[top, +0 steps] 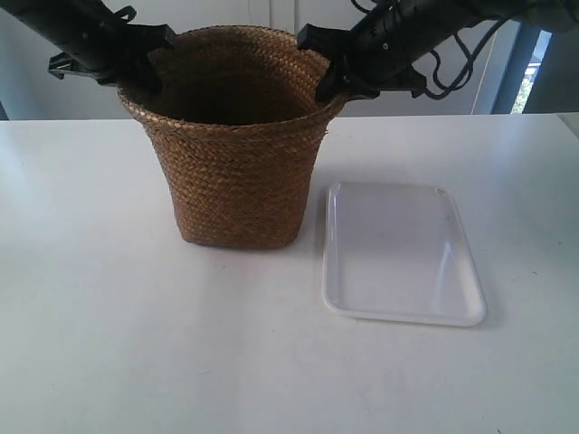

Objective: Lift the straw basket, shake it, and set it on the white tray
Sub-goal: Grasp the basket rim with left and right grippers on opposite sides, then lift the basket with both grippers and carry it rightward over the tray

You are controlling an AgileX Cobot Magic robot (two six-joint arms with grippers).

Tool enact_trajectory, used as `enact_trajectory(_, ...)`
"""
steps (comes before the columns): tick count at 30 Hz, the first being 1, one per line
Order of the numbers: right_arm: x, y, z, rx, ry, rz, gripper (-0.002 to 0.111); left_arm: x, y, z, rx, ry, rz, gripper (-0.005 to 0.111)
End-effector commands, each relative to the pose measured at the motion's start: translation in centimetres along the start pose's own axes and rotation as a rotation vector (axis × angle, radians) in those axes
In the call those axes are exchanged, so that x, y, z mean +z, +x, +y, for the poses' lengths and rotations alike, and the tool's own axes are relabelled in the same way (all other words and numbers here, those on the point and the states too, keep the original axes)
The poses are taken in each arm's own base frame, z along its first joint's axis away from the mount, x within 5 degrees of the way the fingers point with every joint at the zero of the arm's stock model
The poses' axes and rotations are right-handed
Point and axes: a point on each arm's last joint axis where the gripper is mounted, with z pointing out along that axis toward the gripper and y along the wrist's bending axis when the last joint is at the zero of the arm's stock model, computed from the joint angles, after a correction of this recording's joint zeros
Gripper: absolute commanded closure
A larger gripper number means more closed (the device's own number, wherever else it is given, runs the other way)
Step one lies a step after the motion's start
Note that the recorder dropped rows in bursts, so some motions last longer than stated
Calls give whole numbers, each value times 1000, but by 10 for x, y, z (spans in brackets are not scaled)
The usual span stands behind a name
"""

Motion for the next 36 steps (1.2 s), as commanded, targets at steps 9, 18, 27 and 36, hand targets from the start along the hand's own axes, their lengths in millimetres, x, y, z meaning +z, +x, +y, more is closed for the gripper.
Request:
enact_trajectory(9,-74,-3,27,-169,76,-55,108,-59,1,-35,78,49,-20,107)
enact_trajectory(18,-107,21,59,-213,70,-72,108,-88,19,-78,170,81,-30,107)
enact_trajectory(27,-131,56,56,-212,85,-165,108,-115,55,-72,165,39,-110,107)
enact_trajectory(36,-151,102,45,-214,87,-250,108,-116,114,-78,185,65,-205,107)
